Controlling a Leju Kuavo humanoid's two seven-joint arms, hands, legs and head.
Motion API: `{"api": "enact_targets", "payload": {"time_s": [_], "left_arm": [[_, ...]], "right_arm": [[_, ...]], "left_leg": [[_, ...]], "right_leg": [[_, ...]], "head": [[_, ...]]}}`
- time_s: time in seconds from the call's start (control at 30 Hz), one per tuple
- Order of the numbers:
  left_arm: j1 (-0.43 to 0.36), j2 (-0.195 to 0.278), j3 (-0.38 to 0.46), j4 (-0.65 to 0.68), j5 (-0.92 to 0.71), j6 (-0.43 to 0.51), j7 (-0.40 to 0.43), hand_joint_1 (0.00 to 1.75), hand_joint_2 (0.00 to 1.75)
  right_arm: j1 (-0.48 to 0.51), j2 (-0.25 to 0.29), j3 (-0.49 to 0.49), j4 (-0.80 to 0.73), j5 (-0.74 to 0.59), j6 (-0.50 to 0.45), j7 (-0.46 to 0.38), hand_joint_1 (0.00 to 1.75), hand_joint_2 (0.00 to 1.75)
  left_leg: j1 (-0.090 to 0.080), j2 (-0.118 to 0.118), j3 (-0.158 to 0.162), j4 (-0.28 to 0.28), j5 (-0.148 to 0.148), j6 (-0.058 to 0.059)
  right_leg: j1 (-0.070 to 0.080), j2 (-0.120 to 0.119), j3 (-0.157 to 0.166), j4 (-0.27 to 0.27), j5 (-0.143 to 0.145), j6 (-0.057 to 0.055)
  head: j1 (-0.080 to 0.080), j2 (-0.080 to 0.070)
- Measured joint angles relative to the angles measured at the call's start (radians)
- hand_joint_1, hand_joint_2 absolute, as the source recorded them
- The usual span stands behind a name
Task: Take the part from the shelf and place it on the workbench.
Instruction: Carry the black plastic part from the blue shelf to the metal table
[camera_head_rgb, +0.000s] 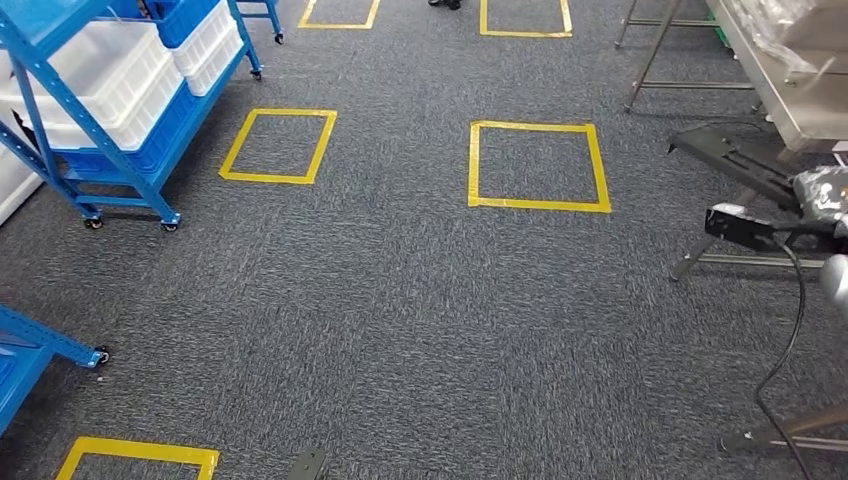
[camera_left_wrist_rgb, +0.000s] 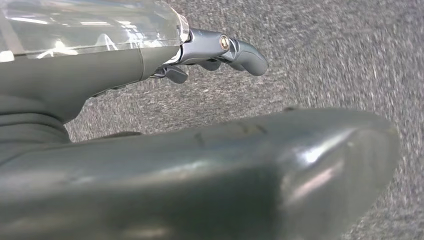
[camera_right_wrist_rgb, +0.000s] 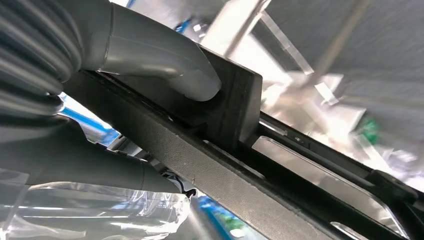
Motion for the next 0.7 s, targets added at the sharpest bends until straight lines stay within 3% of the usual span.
{"api": "enact_targets", "payload": {"time_s": [0.07,0.1,0.13,0.17,0.23,0.27,0.33,0.4,0.47,0.53,0.6,0.63,0.7], "left_arm": [[0.001,0.0,0.0,0.0,0.0,-0.002,0.002,0.0,0.0],[0.001,0.0,0.0,0.0,-0.001,-0.003,0.005,0.0,0.0],[0.001,0.0,0.0,0.0,-0.001,-0.004,0.008,0.0,0.0],[0.0,0.0,0.0,0.0,-0.001,-0.004,0.011,0.0,0.0],[0.0,0.002,0.0,0.0,-0.001,-0.005,0.015,0.0,0.0],[-0.001,0.003,0.0,0.0,-0.001,-0.006,0.018,0.0,0.0],[-0.001,0.004,0.0,0.0,-0.002,-0.01,0.023,0.0,0.0],[-0.003,0.005,0.0,0.0,-0.004,-0.013,0.03,0.0,0.0],[-0.005,0.005,0.001,0.0,-0.003,-0.014,0.039,0.0,0.0],[-0.003,0.004,0.002,0.0,0.001,-0.017,0.05,0.0,0.0],[-0.001,0.002,0.003,0.0,0.002,-0.026,0.058,0.0,0.0],[-0.001,0.002,0.003,0.0,0.001,-0.035,0.061,0.0,0.0],[-0.002,0.0,0.003,0.0,-0.006,-0.049,0.065,0.0,0.0]], "right_arm": [[-0.028,-0.001,0.0,-0.014,0.005,0.018,0.0,1.75,1.75],[-0.041,-0.002,0.0,-0.021,0.008,0.03,0.0,1.75,1.75],[-0.056,-0.004,0.001,-0.028,0.011,0.046,-0.001,1.75,1.75],[-0.072,-0.005,0.002,-0.037,0.015,0.062,-0.001,1.75,1.75],[-0.106,-0.008,0.004,-0.052,0.018,0.085,-0.002,1.75,1.75],[-0.121,-0.01,0.004,-0.057,0.019,0.092,-0.002,1.75,1.75],[-0.143,-0.017,0.004,-0.066,0.02,0.105,0.0,1.75,1.75],[-0.161,-0.031,0.005,-0.079,0.018,0.123,0.002,1.75,1.75],[-0.189,-0.047,0.006,-0.097,0.013,0.153,0.001,1.75,1.75],[-0.222,-0.057,0.006,-0.113,0.008,0.181,-0.003,1.75,1.75],[-0.24,-0.058,0.008,-0.124,0.001,0.194,-0.004,1.75,1.75],[-0.244,-0.059,0.01,-0.128,-0.003,0.197,-0.003,1.75,1.75],[-0.245,-0.062,0.014,-0.136,-0.012,0.197,0.002,1.75,1.75]], "left_leg": [[0.002,-0.022,-0.063,0.137,-0.054,0.001],[0.001,-0.027,-0.082,0.173,-0.058,0.003],[0.0,-0.03,-0.085,0.17,-0.042,0.006],[-0.001,-0.036,-0.069,0.126,-0.008,0.01],[-0.002,-0.068,-0.008,-0.018,0.067,0.02],[-0.003,-0.083,0.018,-0.075,0.087,0.023],[-0.008,-0.095,0.038,-0.122,0.096,0.028],[-0.013,-0.077,0.044,-0.142,0.107,0.037],[-0.014,-0.056,0.053,-0.17,0.124,0.05],[-0.014,-0.037,0.057,-0.183,0.131,0.055],[-0.012,-0.014,0.056,-0.181,0.128,0.053],[-0.01,-0.002,0.057,-0.179,0.126,0.051],[-0.003,0.018,0.056,-0.167,0.115,0.041]], "right_leg": [[0.005,0.023,0.0,0.0,0.001,-0.006],[0.007,0.036,0.0,0.001,0.001,-0.007],[0.008,0.049,0.0,0.002,0.001,-0.007],[0.008,0.061,0.0,0.003,0.001,-0.007],[0.005,0.083,-0.001,0.004,0.002,-0.005],[0.003,0.092,-0.003,0.003,0.004,-0.002],[-0.005,0.111,-0.009,0.0,0.011,0.011],[-0.013,0.121,-0.015,-0.006,0.018,0.024],[-0.009,0.084,-0.036,0.032,-0.012,0.025],[-0.002,0.036,-0.086,0.142,-0.075,0.022],[-0.004,0.021,-0.127,0.237,-0.108,0.029],[-0.006,0.016,-0.126,0.241,-0.099,0.035],[-0.014,-0.011,-0.068,0.14,-0.041,0.05]], "head": [[0.0,0.0],[0.0,0.0],[0.0,0.0],[0.0,0.0],[0.0,0.0],[0.0,0.0],[0.0,0.0],[0.0,0.0],[0.0,0.0],[0.0,0.0],[0.0,0.0],[0.0,0.0],[0.0,0.0]]}}
